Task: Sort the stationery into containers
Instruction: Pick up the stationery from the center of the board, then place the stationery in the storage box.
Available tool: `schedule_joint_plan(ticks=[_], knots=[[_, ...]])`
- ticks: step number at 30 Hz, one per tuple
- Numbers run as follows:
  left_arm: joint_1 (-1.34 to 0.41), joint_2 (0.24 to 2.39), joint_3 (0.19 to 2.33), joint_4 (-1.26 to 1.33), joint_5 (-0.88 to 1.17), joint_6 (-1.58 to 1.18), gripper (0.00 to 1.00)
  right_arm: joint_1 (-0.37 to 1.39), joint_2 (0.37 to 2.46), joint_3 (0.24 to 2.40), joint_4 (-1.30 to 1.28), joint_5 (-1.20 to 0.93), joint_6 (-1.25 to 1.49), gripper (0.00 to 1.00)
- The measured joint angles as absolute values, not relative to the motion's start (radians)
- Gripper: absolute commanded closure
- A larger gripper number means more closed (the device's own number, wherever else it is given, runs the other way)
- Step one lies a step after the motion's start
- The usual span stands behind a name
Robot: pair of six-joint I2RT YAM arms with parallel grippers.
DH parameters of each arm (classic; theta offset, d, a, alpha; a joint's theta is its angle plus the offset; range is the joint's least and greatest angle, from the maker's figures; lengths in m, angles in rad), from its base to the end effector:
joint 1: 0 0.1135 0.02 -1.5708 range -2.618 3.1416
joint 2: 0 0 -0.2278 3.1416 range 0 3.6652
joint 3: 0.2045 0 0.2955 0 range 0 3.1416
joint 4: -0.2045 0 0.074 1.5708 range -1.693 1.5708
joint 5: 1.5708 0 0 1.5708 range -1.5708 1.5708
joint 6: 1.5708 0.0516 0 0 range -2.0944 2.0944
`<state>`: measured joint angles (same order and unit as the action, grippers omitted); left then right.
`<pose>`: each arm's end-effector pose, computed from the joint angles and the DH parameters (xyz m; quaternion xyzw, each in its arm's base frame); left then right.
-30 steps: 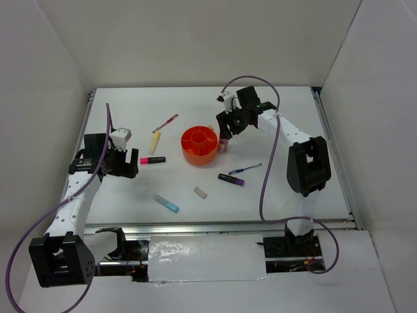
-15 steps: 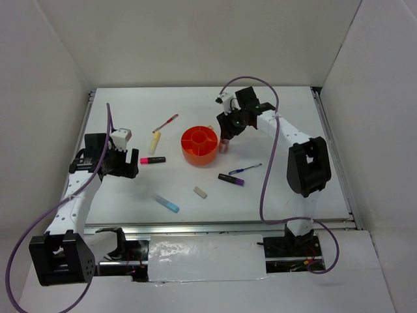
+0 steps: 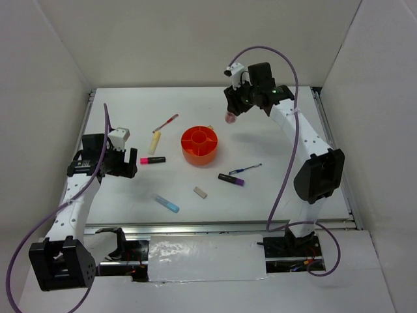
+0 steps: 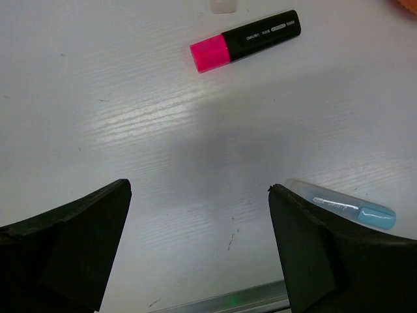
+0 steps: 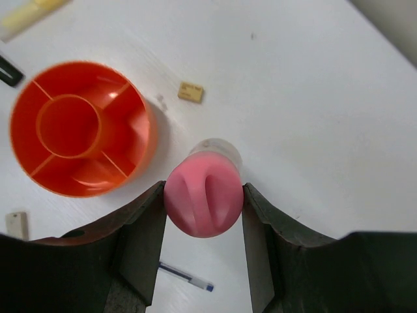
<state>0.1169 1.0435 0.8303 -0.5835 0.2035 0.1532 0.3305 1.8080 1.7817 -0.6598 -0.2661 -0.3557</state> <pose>0.2872 0.0232 0.2187 0.0551 0.9204 -0.0426 0.3848 0.4308 0.1622 0.3089 -0.3548 0.8245 0.1145 0.4258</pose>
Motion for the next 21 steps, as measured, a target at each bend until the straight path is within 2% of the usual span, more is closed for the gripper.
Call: schedule_joint_plan(ticks=[5, 13, 21], knots=[[0.121, 1.042, 0.830, -0.584, 0.204, 0.154, 0.01, 0.404, 1.804, 1.902, -0.689, -0.278, -0.337, 1.00], [0.128, 1.039, 0.831, -0.584, 0.204, 0.154, 0.01, 0.582, 1.803, 1.945, -0.736, -0.280, -0.318, 1.00], [0.131, 1.039, 0.830, -0.584, 0.205, 0.154, 0.01, 0.597, 1.806, 1.951, -0.757, -0.274, -0.300, 1.00]])
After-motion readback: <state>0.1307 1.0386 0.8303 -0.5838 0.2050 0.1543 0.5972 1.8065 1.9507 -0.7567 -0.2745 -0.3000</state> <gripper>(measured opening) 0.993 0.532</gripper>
